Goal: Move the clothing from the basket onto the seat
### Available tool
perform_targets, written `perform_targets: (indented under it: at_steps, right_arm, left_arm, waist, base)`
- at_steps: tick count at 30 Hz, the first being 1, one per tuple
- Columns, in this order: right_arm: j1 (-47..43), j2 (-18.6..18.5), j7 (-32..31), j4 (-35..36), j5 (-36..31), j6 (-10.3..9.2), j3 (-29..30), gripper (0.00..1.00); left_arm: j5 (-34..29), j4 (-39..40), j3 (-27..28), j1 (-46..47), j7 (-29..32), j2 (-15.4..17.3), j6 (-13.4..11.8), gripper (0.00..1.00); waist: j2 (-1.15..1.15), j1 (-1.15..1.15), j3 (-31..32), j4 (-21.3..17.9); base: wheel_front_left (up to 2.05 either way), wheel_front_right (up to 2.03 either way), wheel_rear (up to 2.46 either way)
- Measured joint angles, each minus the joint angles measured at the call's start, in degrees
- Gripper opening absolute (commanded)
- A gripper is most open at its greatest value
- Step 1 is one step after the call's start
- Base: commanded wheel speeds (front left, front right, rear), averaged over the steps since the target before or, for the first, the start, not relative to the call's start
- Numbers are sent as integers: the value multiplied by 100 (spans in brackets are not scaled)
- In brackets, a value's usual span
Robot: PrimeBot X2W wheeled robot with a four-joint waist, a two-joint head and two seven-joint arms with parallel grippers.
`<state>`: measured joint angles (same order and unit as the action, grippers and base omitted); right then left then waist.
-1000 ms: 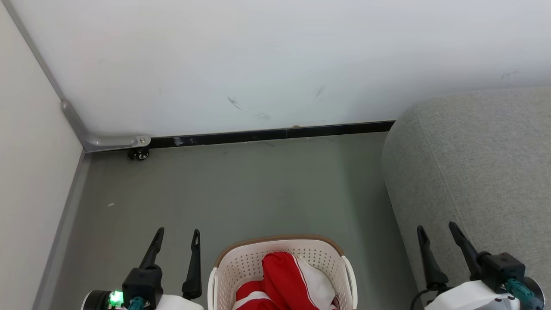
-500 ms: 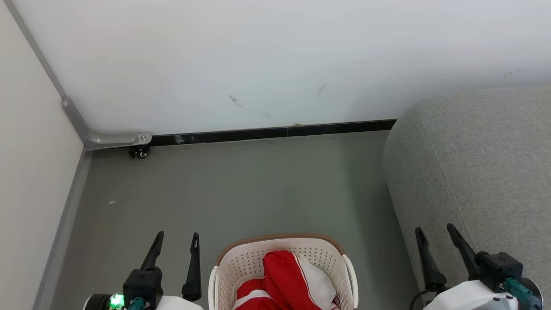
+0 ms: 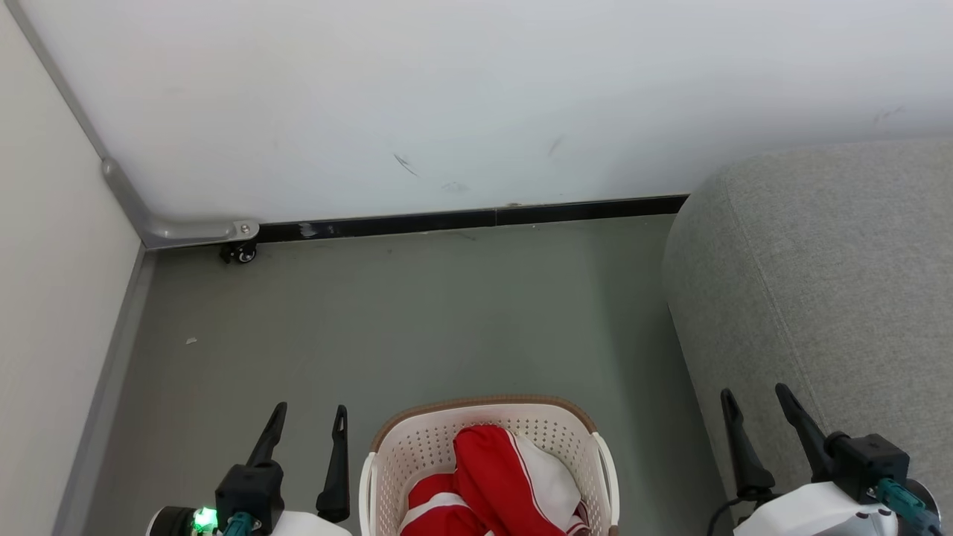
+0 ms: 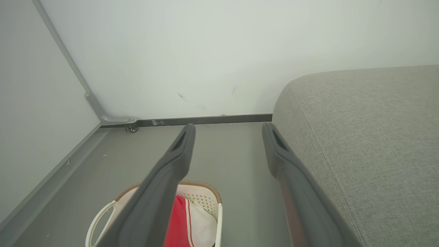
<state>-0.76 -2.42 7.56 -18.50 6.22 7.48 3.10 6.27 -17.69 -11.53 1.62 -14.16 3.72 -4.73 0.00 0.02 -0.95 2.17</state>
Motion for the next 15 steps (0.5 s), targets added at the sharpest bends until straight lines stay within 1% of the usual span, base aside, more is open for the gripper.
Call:
perform_targets:
  at_steps: [5, 15]
  right_arm:
    - [61, 1, 1, 52, 0, 0, 29, 100]
    - [108, 1, 24, 171, 0, 0, 57, 100]
  left_arm:
    - [-79, -93, -101, 129, 0, 8, 30, 100]
    - [-154, -375, -257, 285, 0, 1, 179, 100]
  waist:
    - [0, 0, -80, -19]
    - [0, 0, -298, -84]
  base:
    - [0, 0, 0]
    - [0, 0, 0]
